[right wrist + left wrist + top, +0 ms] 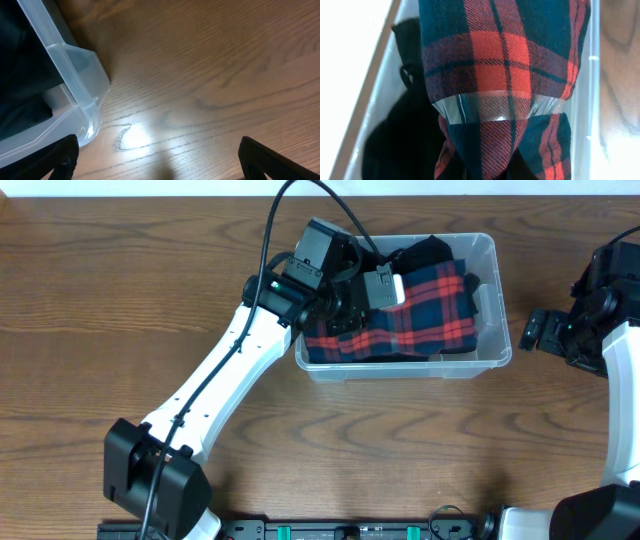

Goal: Pack container
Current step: 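Lower the plaid shirt onto the black clothes in the bin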

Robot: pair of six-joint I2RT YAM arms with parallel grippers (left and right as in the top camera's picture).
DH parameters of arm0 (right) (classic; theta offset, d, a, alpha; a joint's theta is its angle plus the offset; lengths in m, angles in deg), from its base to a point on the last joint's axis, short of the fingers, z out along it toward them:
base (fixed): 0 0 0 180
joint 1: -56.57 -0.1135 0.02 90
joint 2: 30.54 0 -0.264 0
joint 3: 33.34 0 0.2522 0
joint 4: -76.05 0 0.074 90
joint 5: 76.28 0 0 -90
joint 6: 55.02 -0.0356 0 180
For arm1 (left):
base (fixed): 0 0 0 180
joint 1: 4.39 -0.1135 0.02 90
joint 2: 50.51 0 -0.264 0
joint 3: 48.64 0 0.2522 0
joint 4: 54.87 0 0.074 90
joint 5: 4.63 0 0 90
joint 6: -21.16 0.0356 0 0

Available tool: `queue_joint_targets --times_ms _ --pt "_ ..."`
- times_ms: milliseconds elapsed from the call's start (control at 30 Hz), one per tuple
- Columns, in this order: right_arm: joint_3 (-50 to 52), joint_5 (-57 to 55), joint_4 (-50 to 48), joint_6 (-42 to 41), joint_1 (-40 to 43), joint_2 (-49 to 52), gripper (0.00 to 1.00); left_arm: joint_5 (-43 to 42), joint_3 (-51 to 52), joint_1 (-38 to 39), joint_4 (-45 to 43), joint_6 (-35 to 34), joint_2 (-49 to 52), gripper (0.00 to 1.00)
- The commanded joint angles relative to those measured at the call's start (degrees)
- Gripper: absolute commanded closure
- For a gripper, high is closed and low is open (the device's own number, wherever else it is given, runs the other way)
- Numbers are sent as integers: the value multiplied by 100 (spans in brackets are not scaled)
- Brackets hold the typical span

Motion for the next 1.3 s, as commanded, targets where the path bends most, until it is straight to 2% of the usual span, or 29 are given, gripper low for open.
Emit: queue_joint_targets --times_ms 0,367,867,1000,1267 --pt "-50 -76 2 -61 -17 -57 1 -37 -63 -9 122 48 -33 94" --pt "-50 -76 2 -61 -17 -57 1 -33 -63 313 522 52 -33 94" --pt "-50 -76 2 -59 -17 -57 1 315 -66 310 1241 57 -61 94" --pt "-50 -76 2 -59 -17 -57 1 332 -66 310 1163 133 -151 94" --pt "-50 -76 2 -59 -17 -57 1 328 -66 313 382 70 -229 94"
